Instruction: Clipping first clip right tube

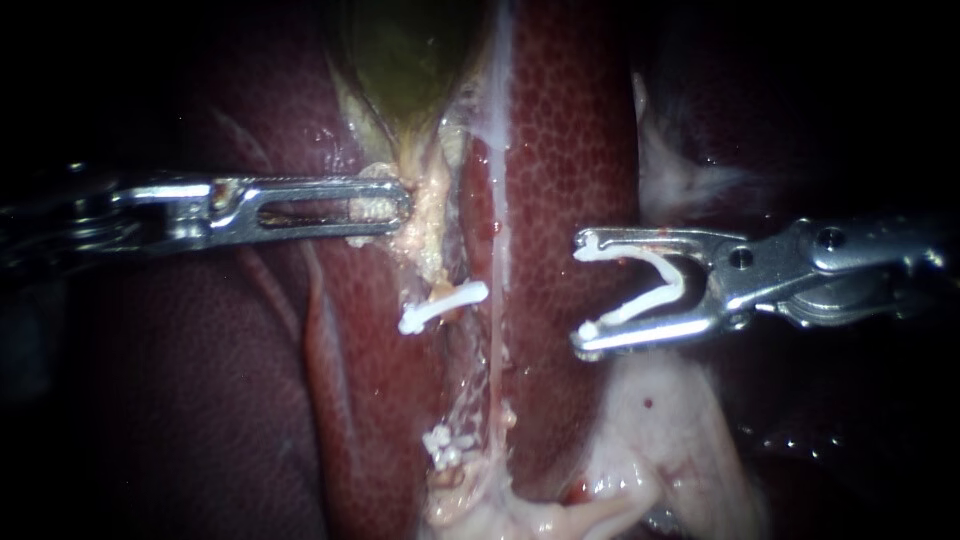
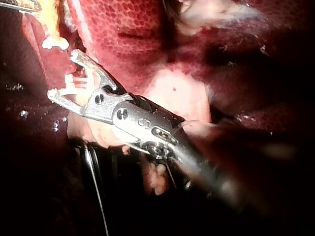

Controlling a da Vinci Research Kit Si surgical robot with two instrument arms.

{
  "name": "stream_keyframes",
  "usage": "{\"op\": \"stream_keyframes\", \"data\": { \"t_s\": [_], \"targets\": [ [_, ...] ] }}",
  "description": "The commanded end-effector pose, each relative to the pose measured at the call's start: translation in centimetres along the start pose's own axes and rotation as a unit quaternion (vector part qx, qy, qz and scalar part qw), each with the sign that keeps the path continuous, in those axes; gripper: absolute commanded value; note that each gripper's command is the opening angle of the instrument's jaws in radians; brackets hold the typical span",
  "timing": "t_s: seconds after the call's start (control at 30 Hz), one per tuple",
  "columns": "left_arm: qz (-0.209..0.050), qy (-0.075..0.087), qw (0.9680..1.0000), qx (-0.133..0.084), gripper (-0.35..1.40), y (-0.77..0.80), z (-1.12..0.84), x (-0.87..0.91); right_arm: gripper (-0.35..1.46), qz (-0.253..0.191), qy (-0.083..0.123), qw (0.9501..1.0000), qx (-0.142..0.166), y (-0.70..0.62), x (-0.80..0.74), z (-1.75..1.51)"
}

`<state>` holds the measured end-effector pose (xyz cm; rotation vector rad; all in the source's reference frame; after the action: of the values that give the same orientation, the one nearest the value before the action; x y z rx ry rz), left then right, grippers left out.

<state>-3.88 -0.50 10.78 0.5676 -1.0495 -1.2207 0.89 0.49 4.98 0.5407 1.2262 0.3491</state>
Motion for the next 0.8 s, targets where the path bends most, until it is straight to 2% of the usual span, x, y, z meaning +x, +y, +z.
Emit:
{"op": "stream_keyframes", "data": {
  "t_s": [0.03,0.47,0.6,0.73,0.8],
  "targets": [
    [0.0,0.0,1.0,0.0,-0.33,0.0,0.0,0.0,0.6,0.0,0.0,1.0,0.0,0.0,0.0,0.0],
    [-0.002,0.002,1.0,0.002,-0.33,0.01,-0.13,-0.09,0.6,0.0,0.0,1.0,0.0,0.0,0.0,0.0],
    [-0.004,0.0,1.0,-0.002,-0.33,0.01,-0.24,-0.16,0.6,0.0,0.0,1.0,0.0,0.0,0.0,0.0],
    [-0.007,-0.002,0.9999,-0.009,-0.33,0.02,-0.41,-0.3,0.6,0.0,0.0,1.0,0.0,-0.01,0.0,0.01],
    [-0.013,-0.008,0.9998,-0.011,-0.33,0.02,-0.49,-0.36,0.6,0.0,0.0,1.0,0.0,-0.01,0.0,0.01]
  ]
}}
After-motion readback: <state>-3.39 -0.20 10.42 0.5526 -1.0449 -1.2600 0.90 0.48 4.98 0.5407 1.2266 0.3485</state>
